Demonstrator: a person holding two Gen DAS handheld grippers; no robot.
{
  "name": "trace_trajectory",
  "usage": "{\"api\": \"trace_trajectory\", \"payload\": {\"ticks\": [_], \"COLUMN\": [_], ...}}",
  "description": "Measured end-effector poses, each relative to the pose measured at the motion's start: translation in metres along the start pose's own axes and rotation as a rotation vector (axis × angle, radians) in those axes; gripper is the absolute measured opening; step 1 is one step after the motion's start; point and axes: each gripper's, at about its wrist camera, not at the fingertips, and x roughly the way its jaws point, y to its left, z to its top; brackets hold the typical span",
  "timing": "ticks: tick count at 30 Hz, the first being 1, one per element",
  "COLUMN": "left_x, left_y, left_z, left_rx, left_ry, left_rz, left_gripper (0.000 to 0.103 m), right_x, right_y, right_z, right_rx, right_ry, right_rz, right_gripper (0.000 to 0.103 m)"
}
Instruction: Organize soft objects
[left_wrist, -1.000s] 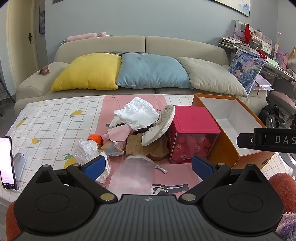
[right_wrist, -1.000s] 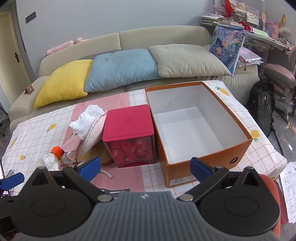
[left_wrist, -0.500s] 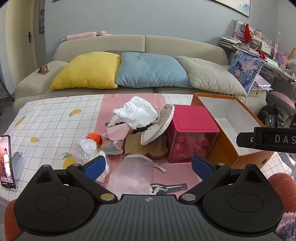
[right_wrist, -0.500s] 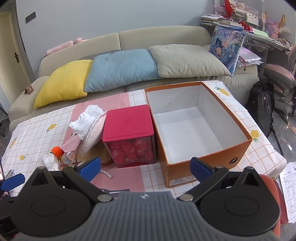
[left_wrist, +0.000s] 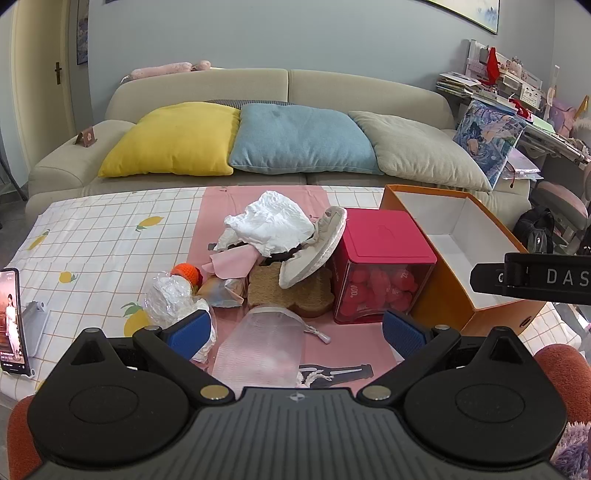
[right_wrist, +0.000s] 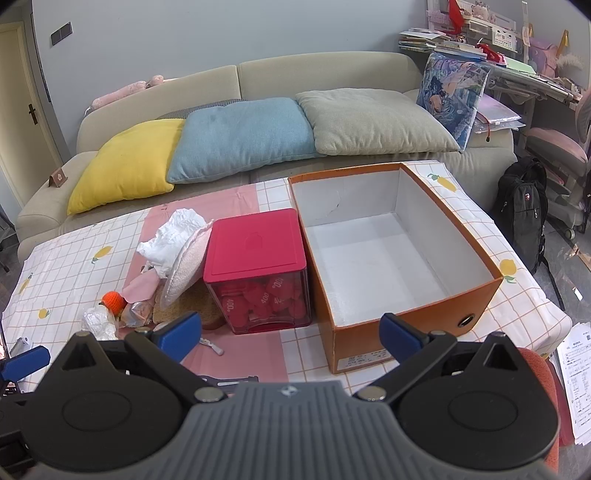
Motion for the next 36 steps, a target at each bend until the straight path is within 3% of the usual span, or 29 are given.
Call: {"api": "trace_trajectory", "payload": {"ticks": [36], "left_x": [-0.002], "left_y": [-0.0031], "left_z": [0.0007], "left_rx": [-0.003], "left_ry": [0.005], "left_rz": [-0.003], "left_gripper": [0.103], "right_x": [0.0021], "right_y": [-0.0013], "right_z": [0.0005], "right_rx": [0.0], "right_ry": [0.006], "right_rz": [-0.001], "right_gripper": [0.1]}}
